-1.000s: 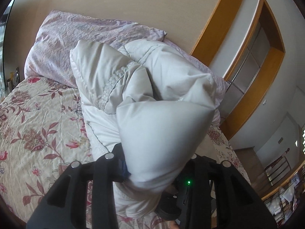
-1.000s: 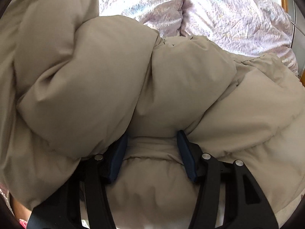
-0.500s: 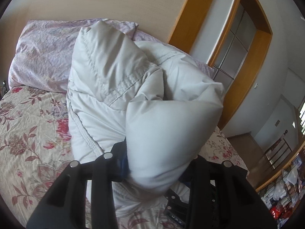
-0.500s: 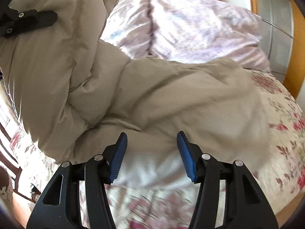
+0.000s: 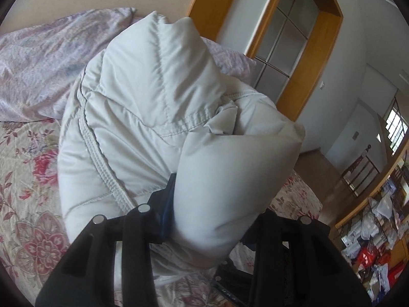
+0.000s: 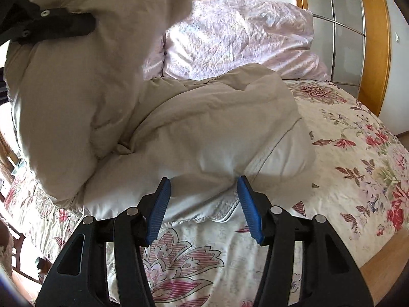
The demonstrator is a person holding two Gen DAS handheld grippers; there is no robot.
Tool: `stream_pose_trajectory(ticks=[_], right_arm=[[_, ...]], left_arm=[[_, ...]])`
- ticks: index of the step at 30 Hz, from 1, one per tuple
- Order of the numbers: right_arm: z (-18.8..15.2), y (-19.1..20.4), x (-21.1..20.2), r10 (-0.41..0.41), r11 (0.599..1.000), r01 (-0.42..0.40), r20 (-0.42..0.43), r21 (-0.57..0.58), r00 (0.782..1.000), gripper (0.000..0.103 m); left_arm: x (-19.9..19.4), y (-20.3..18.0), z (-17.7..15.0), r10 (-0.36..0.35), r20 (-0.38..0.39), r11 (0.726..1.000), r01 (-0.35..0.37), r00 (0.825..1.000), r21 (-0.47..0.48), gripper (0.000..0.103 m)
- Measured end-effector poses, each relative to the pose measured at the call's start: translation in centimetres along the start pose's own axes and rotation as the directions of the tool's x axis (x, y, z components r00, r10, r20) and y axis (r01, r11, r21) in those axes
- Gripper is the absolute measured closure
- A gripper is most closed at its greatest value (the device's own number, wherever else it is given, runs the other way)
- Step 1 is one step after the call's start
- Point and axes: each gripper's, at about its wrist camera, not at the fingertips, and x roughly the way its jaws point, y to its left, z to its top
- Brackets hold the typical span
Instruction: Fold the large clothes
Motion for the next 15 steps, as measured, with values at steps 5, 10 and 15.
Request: stream_pose_trajectory(ticks=[5,10,15], right_arm=[[-0.4,-0.2,-0.1,0.006,1.000,-0.006,0.009,0.009,1.000,0.047],[-0.8,-0.5,-0.1,0.014,0.999,-0.015,0.019,0.030,1.000,0.047],[-1.0,-0.8,-0.2,0.020,0.999,-0.020,0.020,0.048,1.000,0.047]], left_arm=[[2.5,-1.1,-0.5,-0.055,-0.070,0.998,0.056,0.996,0.019,0.066],[4.7,-1.2,-0.7,-0.119,-0.142,0.993,0.120,0.983,0.000,0.064],[6.1,-0.4,0.0,-0.170,-0.180,0.985,0.166,0.969,-0.040,0.061]])
